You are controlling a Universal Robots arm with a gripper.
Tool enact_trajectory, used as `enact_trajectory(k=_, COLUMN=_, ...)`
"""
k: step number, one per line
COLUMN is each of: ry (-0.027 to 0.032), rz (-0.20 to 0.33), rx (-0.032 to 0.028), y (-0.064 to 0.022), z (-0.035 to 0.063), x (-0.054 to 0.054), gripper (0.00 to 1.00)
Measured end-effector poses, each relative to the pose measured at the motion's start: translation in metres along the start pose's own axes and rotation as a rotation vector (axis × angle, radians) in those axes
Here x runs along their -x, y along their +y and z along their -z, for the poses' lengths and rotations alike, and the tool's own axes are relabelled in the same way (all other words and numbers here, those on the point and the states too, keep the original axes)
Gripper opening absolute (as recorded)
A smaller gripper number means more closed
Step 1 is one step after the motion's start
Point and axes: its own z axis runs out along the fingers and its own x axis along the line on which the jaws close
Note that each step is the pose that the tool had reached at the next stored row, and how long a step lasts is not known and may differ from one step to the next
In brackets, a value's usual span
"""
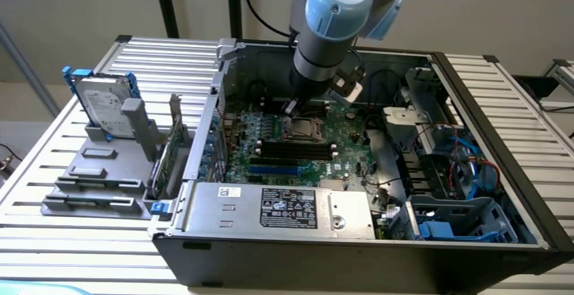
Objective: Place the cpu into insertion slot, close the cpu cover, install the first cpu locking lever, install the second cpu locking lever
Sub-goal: 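Install the first cpu locking lever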
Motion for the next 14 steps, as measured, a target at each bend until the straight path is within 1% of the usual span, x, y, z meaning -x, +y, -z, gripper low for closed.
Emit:
enact_trajectory(k=6, ry=-0.0005, rz=-0.001, rx=0.0004, y=0.0041, z=-0.002, x=-0.0016, gripper=0.11)
enact_trajectory(k=14, ry=-0.001, rz=-0.001, rx=-0.001, y=0.0042, z=-0.0022, x=-0.0017, gripper=0.11)
